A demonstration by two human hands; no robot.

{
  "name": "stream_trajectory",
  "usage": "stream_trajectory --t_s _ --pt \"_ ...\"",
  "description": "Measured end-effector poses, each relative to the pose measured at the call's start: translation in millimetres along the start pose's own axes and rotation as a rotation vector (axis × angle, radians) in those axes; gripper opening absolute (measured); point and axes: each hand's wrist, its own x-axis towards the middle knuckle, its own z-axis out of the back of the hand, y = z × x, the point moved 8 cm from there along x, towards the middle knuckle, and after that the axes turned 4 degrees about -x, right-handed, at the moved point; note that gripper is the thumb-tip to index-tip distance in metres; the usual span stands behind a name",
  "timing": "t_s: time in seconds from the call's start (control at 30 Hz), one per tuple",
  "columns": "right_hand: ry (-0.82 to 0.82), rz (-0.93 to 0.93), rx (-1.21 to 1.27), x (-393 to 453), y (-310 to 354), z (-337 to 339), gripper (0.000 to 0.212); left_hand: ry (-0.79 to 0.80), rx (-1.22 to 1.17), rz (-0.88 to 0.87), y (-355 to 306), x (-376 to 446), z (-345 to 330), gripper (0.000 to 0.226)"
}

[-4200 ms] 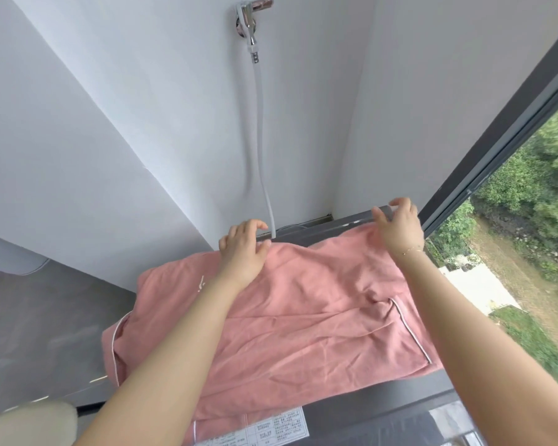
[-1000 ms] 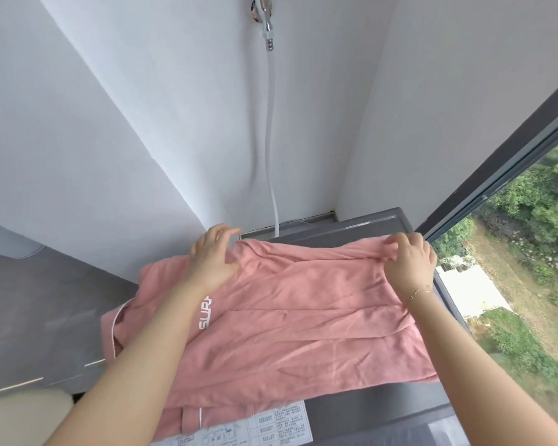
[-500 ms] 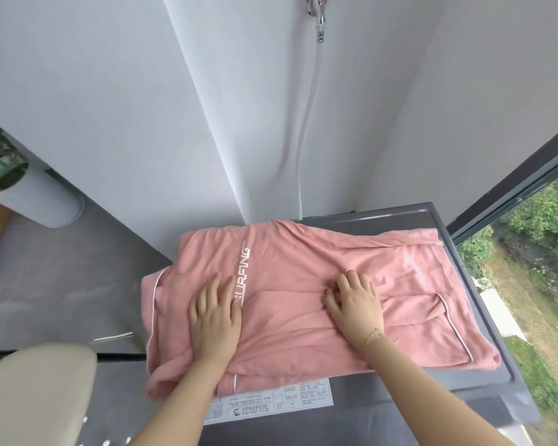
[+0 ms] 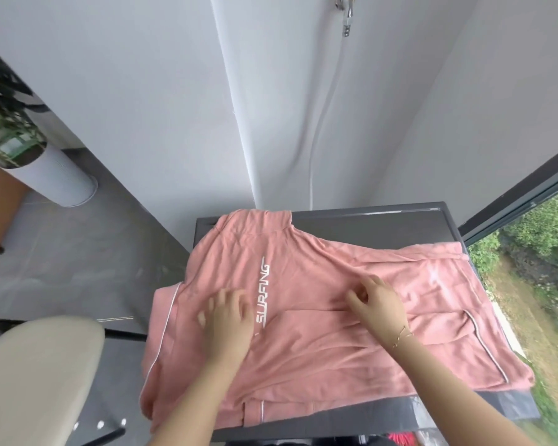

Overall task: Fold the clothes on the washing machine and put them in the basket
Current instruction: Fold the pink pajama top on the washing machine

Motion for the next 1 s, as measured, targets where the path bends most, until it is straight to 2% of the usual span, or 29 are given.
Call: stream_trajectory --t_s 0.07,0.13,0.23,0.33,0.43,0.5,0.53,0.57,0.6,0.67,0.77,0.83,1.0 --pt "-0.027 0.011 0.074 21.0 16.1 11.7 0.011 -0.067 -0.139 -0.003 -7.2 35.5 24.2 0.026" --pt "-0.069 0.024 0.080 41.6 33.0 20.7 0.009 -0.128 -0.179 -0.030 -18.0 76.0 48.6 0.030" --pt "-0.047 -0.021 0.096 70.5 41.0 17.2 0.010 -0.077 -0.176 -0.008 -39.1 137.1 64.6 0.031" --pt "0.011 -0.049 0.016 89.9 33.5 13.8 0.017 0.110 -0.016 0.042 -63.3 192.2 51.9 0.039" --pt "0.054 -0.115 -0.149 95.2 8.4 22.5 0.031 0.368 0.097 0.252 -43.8 230.3 9.5 0.038" --pt "0.081 -0.203 -0.274 95.3 -19.1 32.9 0.037 0.591 0.077 0.292 -19.8 247.5 -32.4 0.059" --pt "0.091 -0.253 -0.321 95.8 -35.3 37.3 0.040 0.625 0.066 0.292 -10.4 257.3 -50.1 0.072" --pt "0.093 -0.294 -0.343 95.1 -47.1 41.1 0.042 0.579 0.009 0.311 -4.8 262.1 -53.8 0.078" --pt "0.077 -0.326 -0.342 93.9 -55.3 43.8 0.043 0.491 -0.060 0.327 -4.3 263.7 -49.9 0.073" --pt "0.019 -0.362 -0.323 92.5 -63.0 46.5 0.036 0.319 -0.227 0.226 -30.7 256.7 -30.7 0.042" --pt "-0.096 -0.349 -0.305 89.3 -62.9 47.6 0.023 0.189 -0.600 0.082 -54.3 238.4 -12.9 0.021" --pt "-0.196 -0.332 -0.272 83.5 -65.1 53.2 0.021 0.151 -0.783 -0.005 -61.7 220.1 9.1 0.010" --pt "-0.383 -0.147 -0.202 55.6 -65.0 73.1 0.026 0.172 -0.957 -0.141 -62.7 155.6 77.4 0.015"
